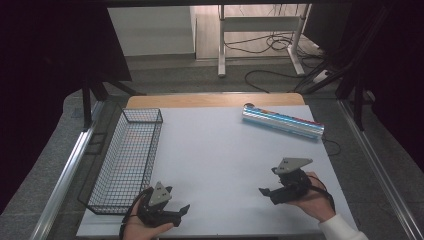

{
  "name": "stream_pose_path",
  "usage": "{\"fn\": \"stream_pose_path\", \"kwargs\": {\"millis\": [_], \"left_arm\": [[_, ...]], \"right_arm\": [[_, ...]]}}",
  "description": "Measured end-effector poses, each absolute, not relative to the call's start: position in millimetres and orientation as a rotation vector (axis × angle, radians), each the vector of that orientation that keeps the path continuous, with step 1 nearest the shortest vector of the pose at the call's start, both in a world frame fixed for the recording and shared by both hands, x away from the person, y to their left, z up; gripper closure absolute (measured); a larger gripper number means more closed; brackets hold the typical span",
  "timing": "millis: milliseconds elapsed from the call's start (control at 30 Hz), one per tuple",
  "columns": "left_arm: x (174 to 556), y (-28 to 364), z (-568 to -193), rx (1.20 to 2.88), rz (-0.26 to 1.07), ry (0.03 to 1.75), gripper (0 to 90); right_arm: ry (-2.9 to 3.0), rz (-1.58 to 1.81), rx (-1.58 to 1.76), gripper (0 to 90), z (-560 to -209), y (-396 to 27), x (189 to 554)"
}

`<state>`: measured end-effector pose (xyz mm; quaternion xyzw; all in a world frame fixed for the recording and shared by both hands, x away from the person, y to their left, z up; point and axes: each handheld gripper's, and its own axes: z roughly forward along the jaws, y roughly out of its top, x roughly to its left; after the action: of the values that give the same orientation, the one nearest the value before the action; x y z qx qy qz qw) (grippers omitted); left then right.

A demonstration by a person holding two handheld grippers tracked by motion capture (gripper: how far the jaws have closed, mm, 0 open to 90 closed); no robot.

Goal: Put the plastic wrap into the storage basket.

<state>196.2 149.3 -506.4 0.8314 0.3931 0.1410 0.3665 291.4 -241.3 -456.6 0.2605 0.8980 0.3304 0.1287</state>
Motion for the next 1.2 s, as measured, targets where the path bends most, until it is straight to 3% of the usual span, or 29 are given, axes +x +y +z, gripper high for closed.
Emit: {"fn": "stream_pose_path", "kwargs": {"millis": [567,1200], "left_arm": [[197,149,-507,2.137,0.354,1.006,17.7],[197,150,-507,2.144,0.363,1.005,17.7]], "right_arm": [[2.599,0.807,0.752,19.3,-420,-255,379],[2.576,0.652,0.847,19.4,-427,-279,479]]}}
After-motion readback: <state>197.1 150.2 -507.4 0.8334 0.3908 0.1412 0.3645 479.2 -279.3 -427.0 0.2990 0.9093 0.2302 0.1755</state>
